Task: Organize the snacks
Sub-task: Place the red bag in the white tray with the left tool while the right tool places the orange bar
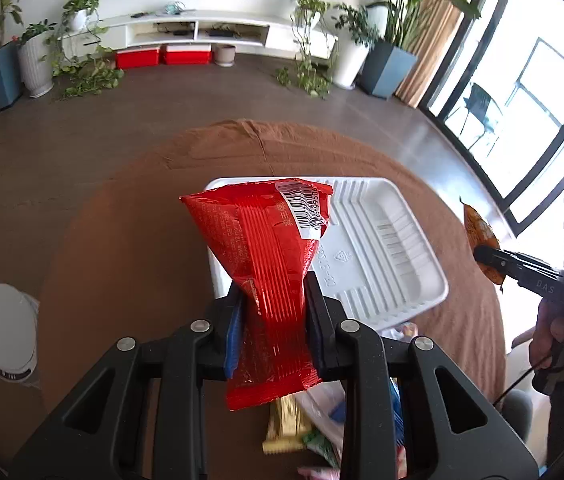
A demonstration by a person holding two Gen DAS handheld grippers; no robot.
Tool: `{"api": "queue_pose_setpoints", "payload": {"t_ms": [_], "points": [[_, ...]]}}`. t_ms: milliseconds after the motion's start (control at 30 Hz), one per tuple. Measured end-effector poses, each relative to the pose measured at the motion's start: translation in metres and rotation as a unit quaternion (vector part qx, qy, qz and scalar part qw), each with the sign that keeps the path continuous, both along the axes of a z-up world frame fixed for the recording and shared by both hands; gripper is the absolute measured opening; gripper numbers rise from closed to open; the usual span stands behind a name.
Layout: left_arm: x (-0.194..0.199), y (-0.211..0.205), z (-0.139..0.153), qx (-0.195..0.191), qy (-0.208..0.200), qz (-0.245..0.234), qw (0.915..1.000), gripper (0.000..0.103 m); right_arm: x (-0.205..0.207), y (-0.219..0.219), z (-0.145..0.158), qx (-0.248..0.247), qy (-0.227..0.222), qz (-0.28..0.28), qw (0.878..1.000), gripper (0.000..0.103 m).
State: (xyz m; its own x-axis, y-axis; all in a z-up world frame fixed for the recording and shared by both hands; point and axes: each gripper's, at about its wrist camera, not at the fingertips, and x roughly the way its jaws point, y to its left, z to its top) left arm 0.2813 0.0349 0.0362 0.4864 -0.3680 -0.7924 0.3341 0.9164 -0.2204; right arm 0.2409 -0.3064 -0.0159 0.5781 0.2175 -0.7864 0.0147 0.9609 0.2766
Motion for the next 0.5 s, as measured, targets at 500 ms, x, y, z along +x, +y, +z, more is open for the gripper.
{"api": "queue_pose_setpoints", "payload": {"t_ms": [500], "points": [[0.066,-0.055,-0.089,0.065,0.059,-0.014,0.9961,0.025,0.063,0.023,-0.07,-0.053,0.063,0.019,0.996,0.016]]}}
